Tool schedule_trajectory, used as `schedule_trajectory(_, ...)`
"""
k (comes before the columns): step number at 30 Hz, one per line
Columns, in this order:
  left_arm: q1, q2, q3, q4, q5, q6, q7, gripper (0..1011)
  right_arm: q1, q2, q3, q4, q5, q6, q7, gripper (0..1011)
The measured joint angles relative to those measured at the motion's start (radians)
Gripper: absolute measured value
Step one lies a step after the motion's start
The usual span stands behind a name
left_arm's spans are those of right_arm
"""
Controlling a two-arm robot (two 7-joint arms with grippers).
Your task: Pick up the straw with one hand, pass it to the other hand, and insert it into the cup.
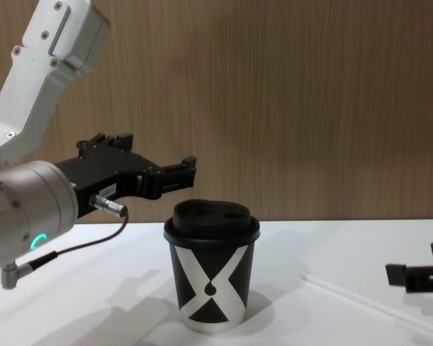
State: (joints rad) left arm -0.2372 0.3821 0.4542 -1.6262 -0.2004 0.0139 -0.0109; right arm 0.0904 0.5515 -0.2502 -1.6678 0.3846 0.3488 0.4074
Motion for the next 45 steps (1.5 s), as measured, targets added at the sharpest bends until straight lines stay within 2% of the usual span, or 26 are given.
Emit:
schedule_trajectory(36, 0.000, 0.000, 0.000, 0.000, 0.000, 0.000, 0.000, 1003, 0.022, 0.015, -0.061, 0.057, 0.001, 0.036, -0.016, 998)
schedule_trajectory(45, 0.000, 0.000, 0.000, 0.000, 0.000, 0.000, 0.000, 1003, 0.029, 0.018, -0.069, 0.062, 0.005, 0.045, -0.021, 798)
